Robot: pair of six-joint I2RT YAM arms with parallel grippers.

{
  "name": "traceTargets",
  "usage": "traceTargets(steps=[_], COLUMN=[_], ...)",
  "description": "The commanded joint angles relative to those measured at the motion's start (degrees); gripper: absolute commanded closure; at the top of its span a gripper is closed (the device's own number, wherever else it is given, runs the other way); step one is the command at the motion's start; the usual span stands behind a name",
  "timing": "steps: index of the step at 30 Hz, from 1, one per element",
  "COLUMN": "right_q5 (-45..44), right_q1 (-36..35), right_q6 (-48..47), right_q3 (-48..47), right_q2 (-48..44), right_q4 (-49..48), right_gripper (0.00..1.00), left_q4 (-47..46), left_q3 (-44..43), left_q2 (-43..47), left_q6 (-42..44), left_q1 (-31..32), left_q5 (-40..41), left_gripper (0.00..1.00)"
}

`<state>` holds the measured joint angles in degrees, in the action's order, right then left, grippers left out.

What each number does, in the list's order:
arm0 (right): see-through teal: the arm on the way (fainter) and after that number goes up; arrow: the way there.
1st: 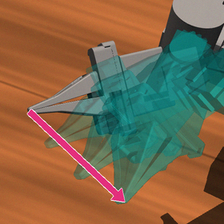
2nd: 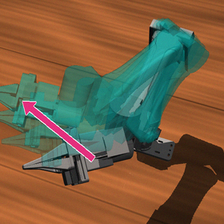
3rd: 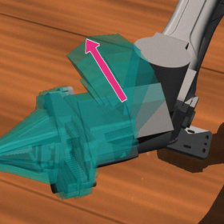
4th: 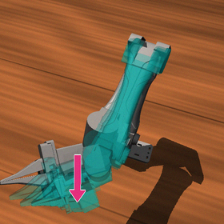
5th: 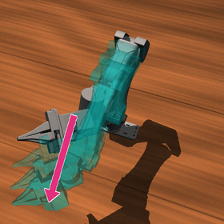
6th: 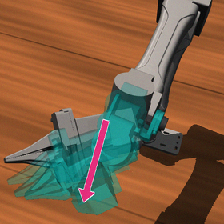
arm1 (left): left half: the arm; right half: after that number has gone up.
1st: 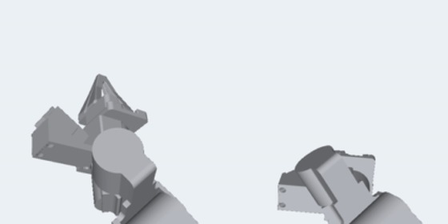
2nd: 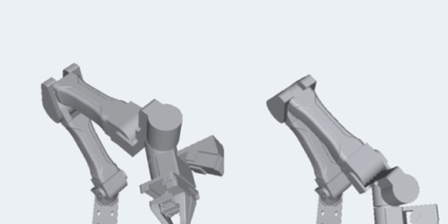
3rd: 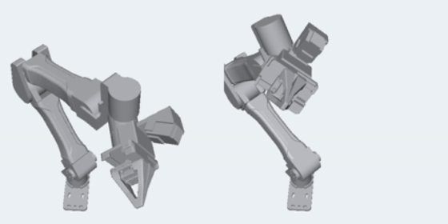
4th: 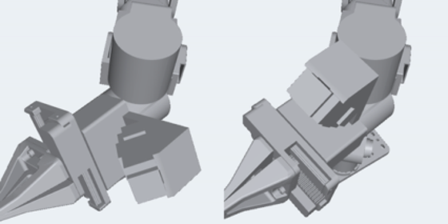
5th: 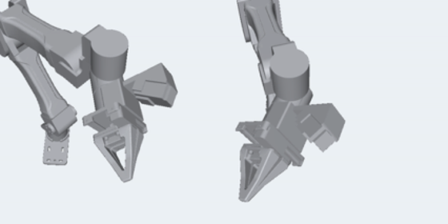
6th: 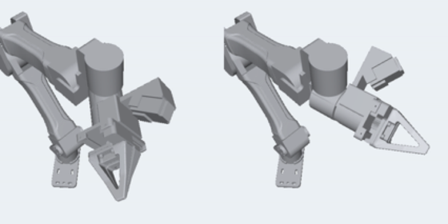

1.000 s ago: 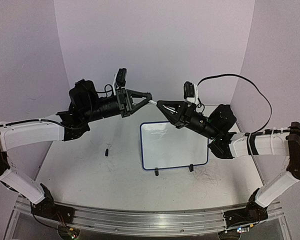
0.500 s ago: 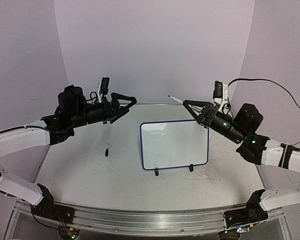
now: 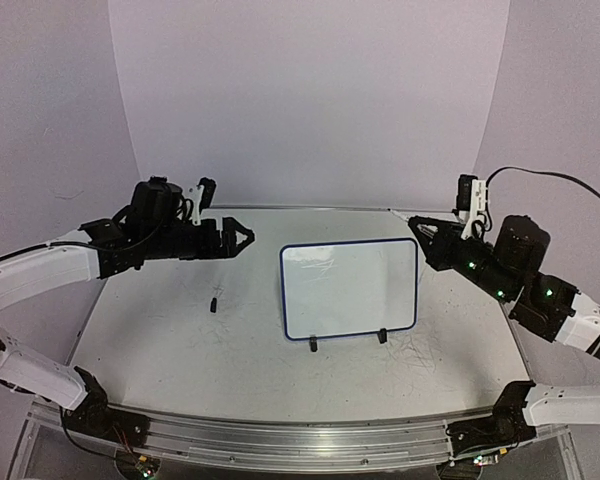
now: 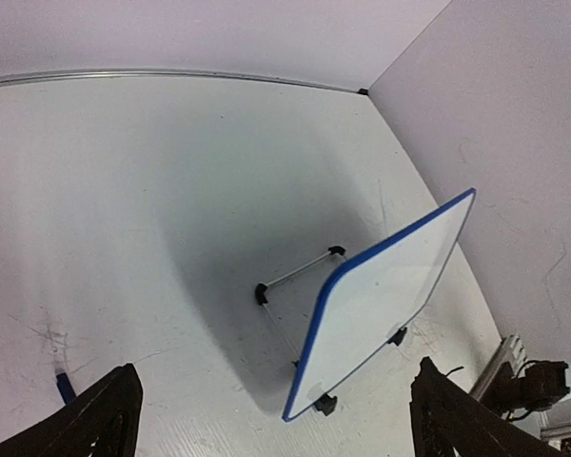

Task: Write a sentence on the whiteboard
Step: Hold the whiteboard at the center of the board.

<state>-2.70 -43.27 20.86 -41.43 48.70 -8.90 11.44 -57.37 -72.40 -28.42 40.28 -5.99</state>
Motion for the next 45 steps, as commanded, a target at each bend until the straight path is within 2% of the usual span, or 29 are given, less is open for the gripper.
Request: traceTargets(steps=[1,4,10,19,23,26,31,36,41,45], right_q5=[-5.40,-8.68,-11.64,-7.79,-5.06,-3.58,-8.10,-7.10,-7.01,-6.97], right_q1=[0.02,0.01,0.00,-0.05,-0.35,-2.76,-12.41,-17.90,-20.11,-20.72], right_q6=[-5.93,-8.03,-10.53,-11.27,-9.80,-8.36,-5.99,-2.61,-0.75,-1.89], right_q3=[-1.24,-2.59,-5.43,-9.27,-11.68,-13.72,-15.11,-14.43,-14.08,-14.89], right_q2=[-1.18,-1.10,-1.12,1.91,4.50,6.38,10.74,15.08,17.27,16.65], right_q4=[3.81,6.48,10.96,13.37,15.28,16.16,14.17,9.65,8.45,7.82], right_gripper=[1.00,1.00,1.00,1.00,1.00,1.00,1.00,1.00,1.00,1.00], left_q4=[3.92,3.43,0.04,-8.27,-16.67,-17.94,-18.00,-17.99,-19.97,-20.46], left_q3=[-6.43,-7.69,-9.32,-4.67,-0.13,0.77,2.72,2.20,1.92,-0.72], left_q2=[-4.76,-6.47,-9.21,-12.88,-12.19,-11.93,-9.47,-10.12,-11.48,-13.22], left_q6=[5.01,6.02,9.51,11.02,8.10,6.71,6.34,6.17,3.61,-1.64], left_q1=[-4.17,-7.45,-8.09,-10.20,-13.57,-14.98,-14.98,-14.97,-14.74,-13.71], left_q5=[-1.17,-6.62,-12.24,-22.77,-27.82,-31.14,-29.69,-31.90,-34.31,-32.56], left_gripper=[0.01,0.01,0.01,0.01,0.00,0.01,0.01,0.01,0.01,0.04])
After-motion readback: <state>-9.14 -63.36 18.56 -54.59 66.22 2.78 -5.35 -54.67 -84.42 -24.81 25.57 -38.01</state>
